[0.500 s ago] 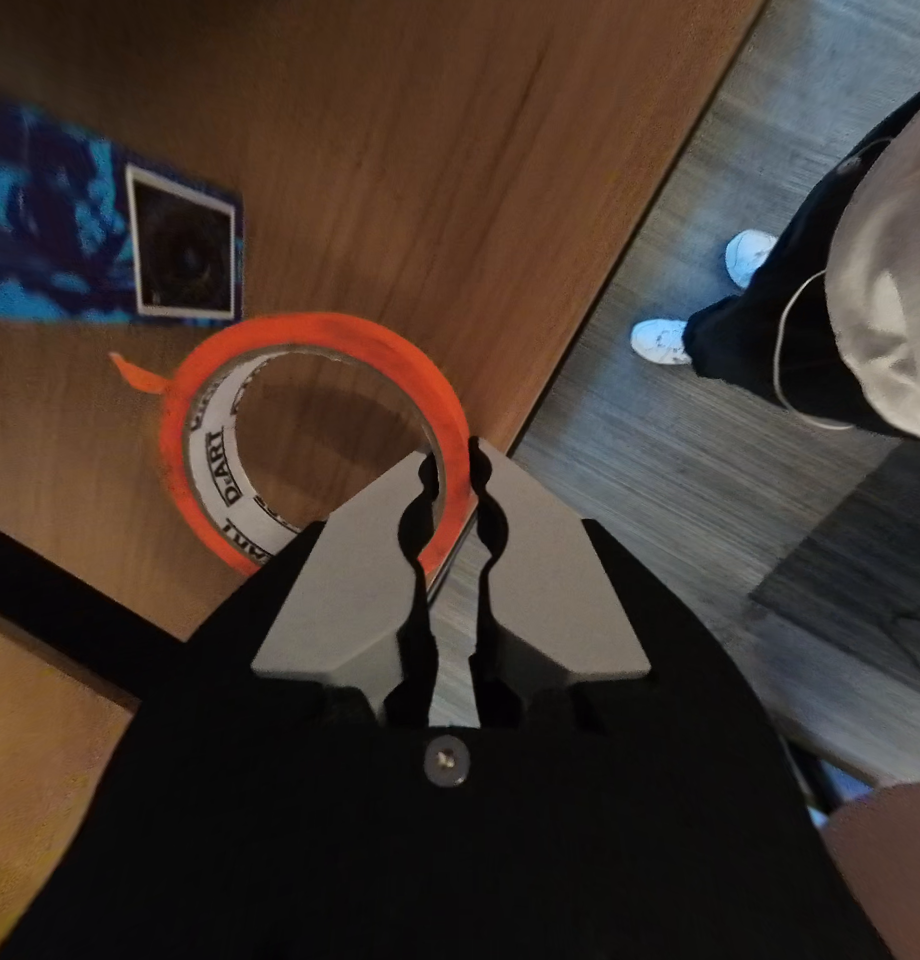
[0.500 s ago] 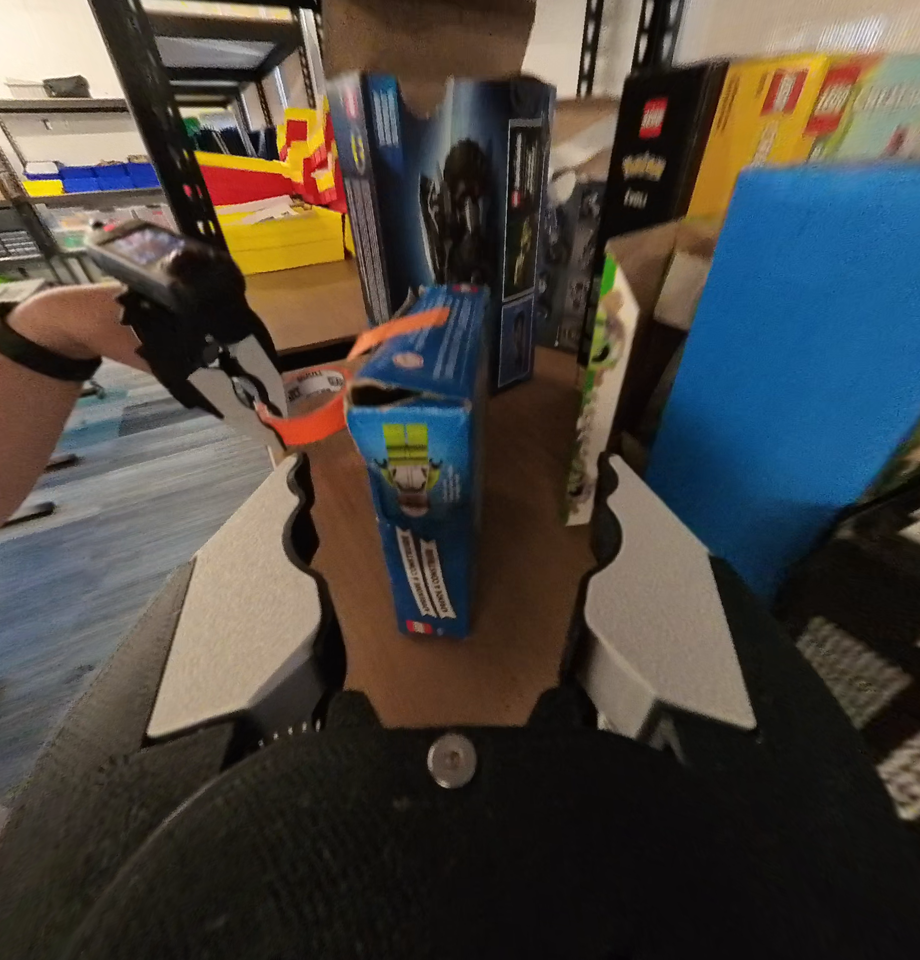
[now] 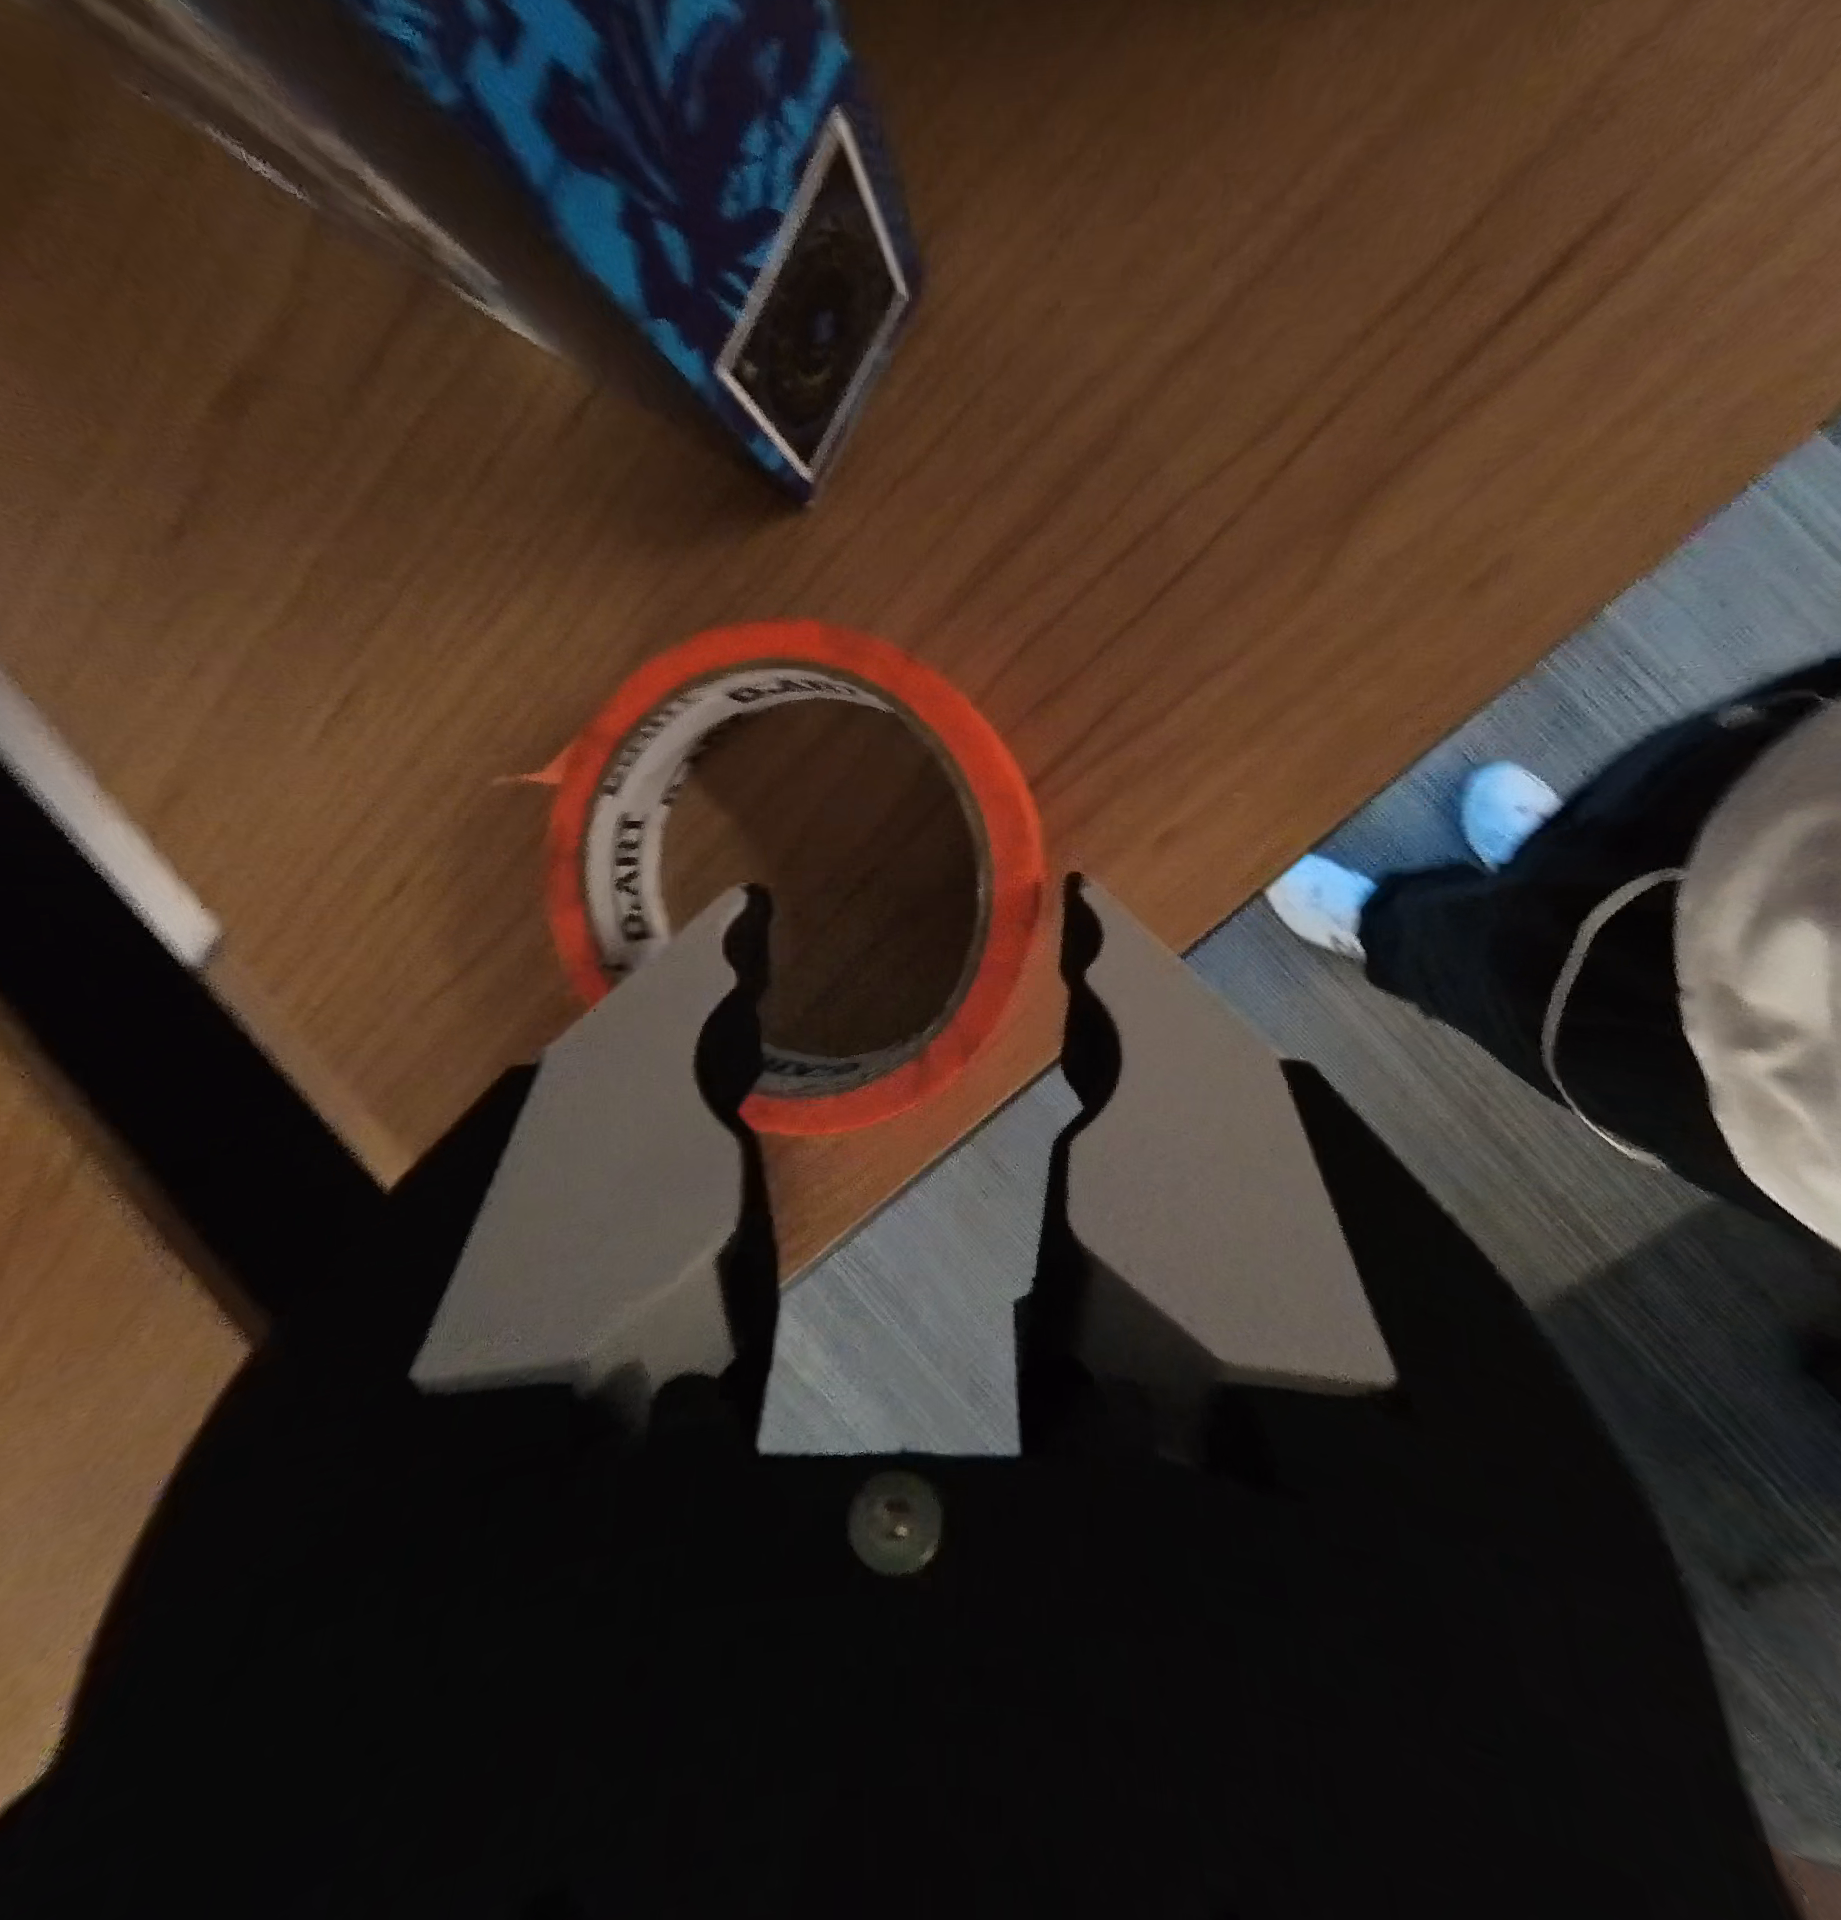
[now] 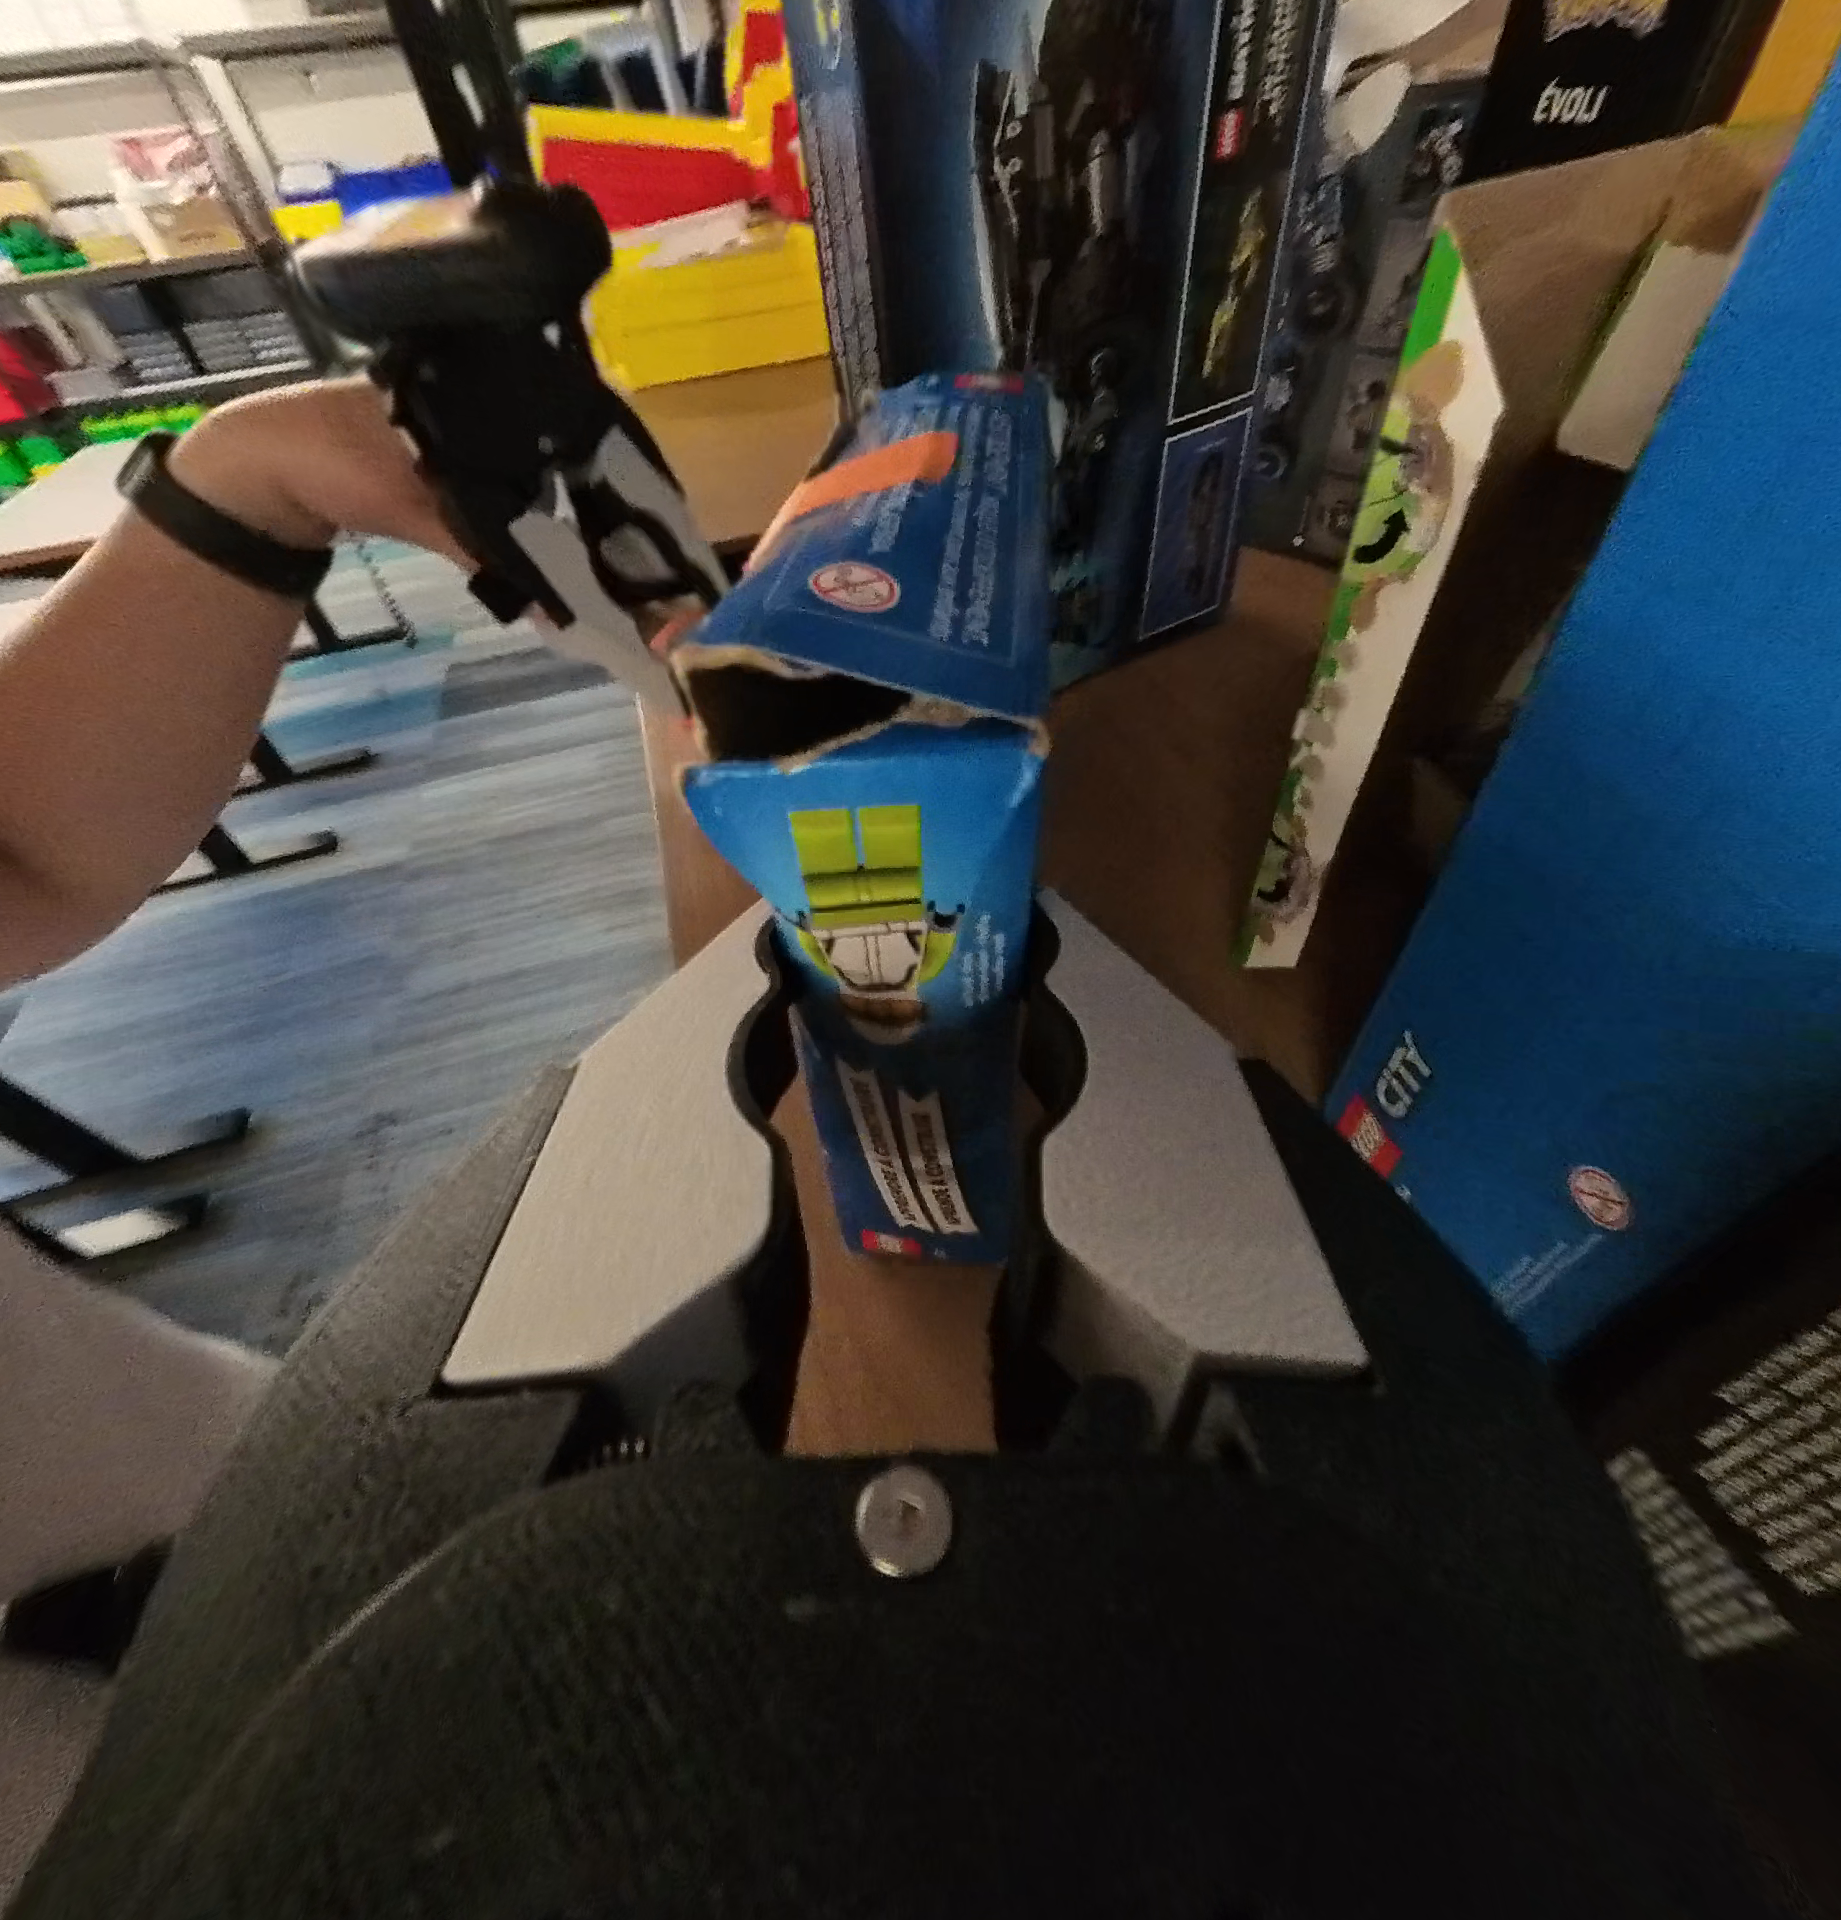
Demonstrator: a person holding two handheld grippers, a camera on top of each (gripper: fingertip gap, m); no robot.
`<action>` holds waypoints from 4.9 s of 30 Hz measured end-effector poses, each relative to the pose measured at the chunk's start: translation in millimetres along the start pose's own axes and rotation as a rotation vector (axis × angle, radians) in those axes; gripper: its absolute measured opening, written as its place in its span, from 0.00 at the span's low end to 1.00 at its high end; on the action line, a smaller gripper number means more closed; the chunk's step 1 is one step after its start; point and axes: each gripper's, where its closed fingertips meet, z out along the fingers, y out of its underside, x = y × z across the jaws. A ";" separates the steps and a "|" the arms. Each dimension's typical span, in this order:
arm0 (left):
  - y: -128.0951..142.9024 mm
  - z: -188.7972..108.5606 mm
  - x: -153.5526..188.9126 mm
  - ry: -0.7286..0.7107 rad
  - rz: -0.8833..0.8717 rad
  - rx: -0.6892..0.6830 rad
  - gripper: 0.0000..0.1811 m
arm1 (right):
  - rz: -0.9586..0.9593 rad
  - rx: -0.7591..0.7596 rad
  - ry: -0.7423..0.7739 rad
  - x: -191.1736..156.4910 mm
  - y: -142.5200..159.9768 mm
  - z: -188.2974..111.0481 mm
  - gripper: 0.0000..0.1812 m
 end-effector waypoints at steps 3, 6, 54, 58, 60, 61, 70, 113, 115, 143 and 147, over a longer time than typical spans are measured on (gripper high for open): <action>-11.6 -21.2 -6.8 -0.093 -0.012 0.102 0.36 | -0.038 -0.060 -0.064 3.7 4.7 -12.4 0.21; -38.4 -55.6 3.1 -0.142 0.010 0.257 0.34 | -0.035 -0.093 -0.149 8.8 7.4 -24.9 0.21; -256.5 -98.6 194.3 -0.266 0.867 0.864 0.13 | -0.806 0.130 0.038 -16.9 -35.2 -67.7 0.19; -256.8 -92.7 190.5 -0.392 0.945 0.798 0.05 | -0.796 0.132 0.040 -15.2 -35.0 -68.1 0.19; -258.4 -93.0 191.9 -0.409 0.963 0.796 0.00 | -0.791 0.133 0.035 -16.1 -35.2 -68.3 0.19; -259.4 -93.0 191.6 -0.418 0.969 0.792 0.00 | -0.790 0.129 0.038 -15.5 -35.1 -68.2 0.19; -267.8 -104.1 187.3 -0.392 0.919 0.791 0.00 | -0.806 0.125 0.067 -15.7 -38.8 -64.6 0.19; -255.7 -91.4 199.0 -0.419 0.890 0.772 0.00 | -1.064 -0.152 0.298 -10.9 -35.7 -29.6 0.33; -257.9 -90.4 200.4 -0.415 0.883 0.779 0.00 | -1.074 -0.178 0.296 -11.2 -34.2 -27.4 0.33; -265.6 -102.5 167.3 -0.368 0.787 0.887 0.00 | -0.628 -0.171 0.038 -7.3 -47.6 -20.1 0.30; -267.9 -103.2 162.2 -0.314 0.791 0.882 0.00 | -0.562 -0.150 -0.079 -6.1 -52.0 -23.4 0.22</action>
